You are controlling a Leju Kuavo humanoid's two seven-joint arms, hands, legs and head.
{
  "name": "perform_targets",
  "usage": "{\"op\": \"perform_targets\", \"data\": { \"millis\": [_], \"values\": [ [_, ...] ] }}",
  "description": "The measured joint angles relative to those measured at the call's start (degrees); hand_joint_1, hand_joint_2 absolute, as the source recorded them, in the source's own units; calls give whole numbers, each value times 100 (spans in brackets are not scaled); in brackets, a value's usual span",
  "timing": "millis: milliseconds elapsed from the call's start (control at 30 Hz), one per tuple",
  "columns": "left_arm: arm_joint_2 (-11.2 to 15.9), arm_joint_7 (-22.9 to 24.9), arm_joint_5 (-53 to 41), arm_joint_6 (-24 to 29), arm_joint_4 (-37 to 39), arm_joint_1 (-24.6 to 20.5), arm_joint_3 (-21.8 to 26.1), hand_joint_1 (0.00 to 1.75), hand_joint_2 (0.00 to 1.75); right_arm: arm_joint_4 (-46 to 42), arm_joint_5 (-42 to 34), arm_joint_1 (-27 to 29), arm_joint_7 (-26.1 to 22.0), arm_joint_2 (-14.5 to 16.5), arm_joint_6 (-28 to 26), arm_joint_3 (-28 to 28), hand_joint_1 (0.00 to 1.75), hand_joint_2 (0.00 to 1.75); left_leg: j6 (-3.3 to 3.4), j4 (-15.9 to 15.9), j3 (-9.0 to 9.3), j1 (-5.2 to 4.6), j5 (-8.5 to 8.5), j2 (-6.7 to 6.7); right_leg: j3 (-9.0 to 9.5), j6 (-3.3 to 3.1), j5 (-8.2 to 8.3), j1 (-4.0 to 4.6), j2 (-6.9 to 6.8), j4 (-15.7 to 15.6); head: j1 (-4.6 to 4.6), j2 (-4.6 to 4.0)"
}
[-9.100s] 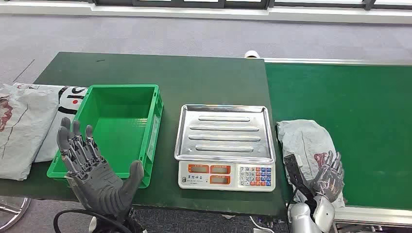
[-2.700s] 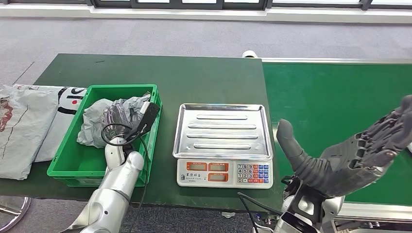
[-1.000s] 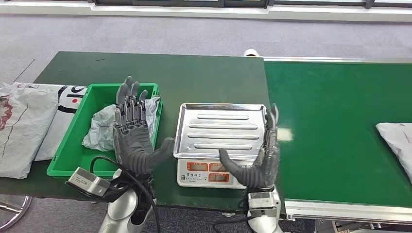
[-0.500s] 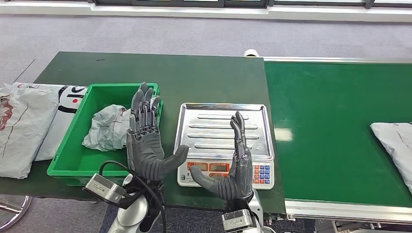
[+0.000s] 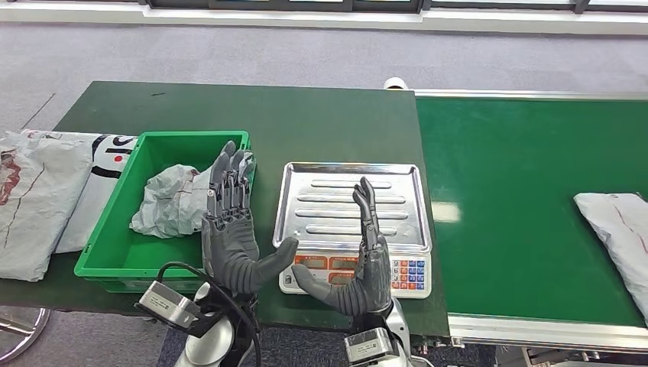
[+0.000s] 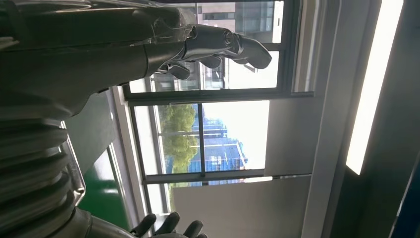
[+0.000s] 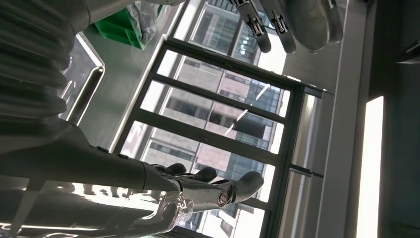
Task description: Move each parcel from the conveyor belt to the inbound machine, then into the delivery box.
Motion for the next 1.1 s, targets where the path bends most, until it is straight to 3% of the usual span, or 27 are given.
{"op": "perform_targets", "data": {
  "millis": [667,800,900,967,1033,1100],
  "values": [
    [53,0,10,86,-174,159,-1,0,175,91,32,-150,-1,0,138,89,0,175,0,0,0,0,0,0,-1,0,0,0,0,0,-1,-1],
    [48,1,84,-181,-161,154,-1,0,175,99,219,-140,1,1,90,80,0,175,0,0,0,0,0,0,-3,0,0,0,0,0,-1,0],
    [26,1,140,-434,-143,148,-1,0,175,239,1092,-78,128,69,-120,-113,0,175,0,0,0,-1,0,0,-4,0,0,0,0,0,0,-1],
    [8,0,167,-564,-155,163,0,0,175,420,2423,2,476,206,-171,-596,0,175,0,0,-2,-1,0,-1,-5,0,0,0,-1,0,-1,0],
    [1,0,171,-616,-204,213,8,0,175,566,3906,24,916,358,-187,-1486,0,175,2,1,-4,-2,0,-7,-4,1,1,-2,-7,-1,-2,0],
    [2,0,185,-643,-269,275,30,0,175,693,4870,-74,1301,459,-207,-2661,0,175,9,2,-8,-7,5,-22,-2,5,3,-4,-25,-2,-1,0]
  ]
}}
